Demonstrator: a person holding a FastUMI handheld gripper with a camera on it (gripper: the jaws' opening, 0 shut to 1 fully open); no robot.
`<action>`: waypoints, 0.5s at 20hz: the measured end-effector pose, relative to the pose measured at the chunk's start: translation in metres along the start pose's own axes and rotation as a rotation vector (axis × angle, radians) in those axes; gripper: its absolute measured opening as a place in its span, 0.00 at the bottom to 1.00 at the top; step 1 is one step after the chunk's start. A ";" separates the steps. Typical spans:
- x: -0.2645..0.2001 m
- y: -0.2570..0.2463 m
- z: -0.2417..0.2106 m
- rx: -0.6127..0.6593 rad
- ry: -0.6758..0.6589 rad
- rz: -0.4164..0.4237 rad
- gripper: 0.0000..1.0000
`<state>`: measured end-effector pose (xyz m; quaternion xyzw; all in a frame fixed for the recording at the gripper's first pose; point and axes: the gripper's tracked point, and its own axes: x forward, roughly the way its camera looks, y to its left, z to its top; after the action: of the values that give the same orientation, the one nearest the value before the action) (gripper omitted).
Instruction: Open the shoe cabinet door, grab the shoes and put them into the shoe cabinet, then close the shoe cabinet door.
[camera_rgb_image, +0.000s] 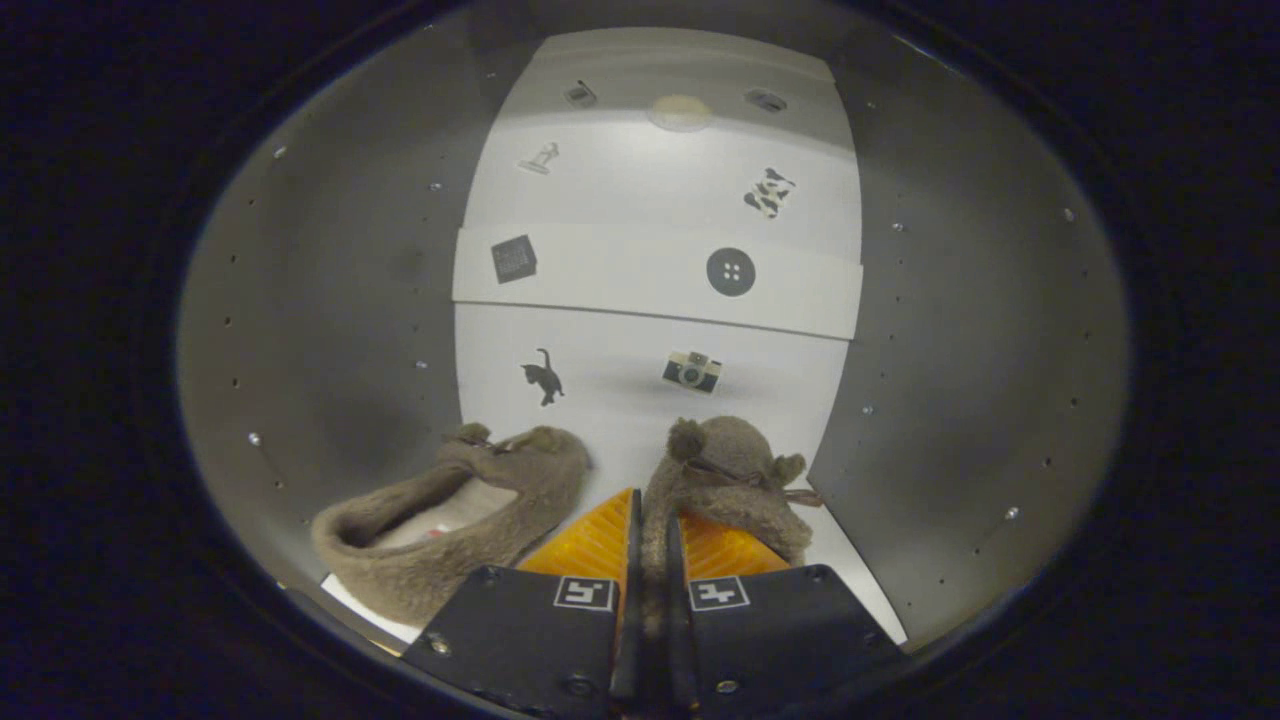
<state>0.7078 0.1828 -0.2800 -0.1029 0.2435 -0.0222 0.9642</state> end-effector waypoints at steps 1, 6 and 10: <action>0.004 -0.001 0.002 0.013 0.000 0.009 0.14; 0.009 0.004 0.001 0.032 0.019 0.027 0.25; 0.002 -0.007 -0.005 0.055 0.032 -0.038 0.62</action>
<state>0.7072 0.1745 -0.2834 -0.0804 0.2560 -0.0488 0.9621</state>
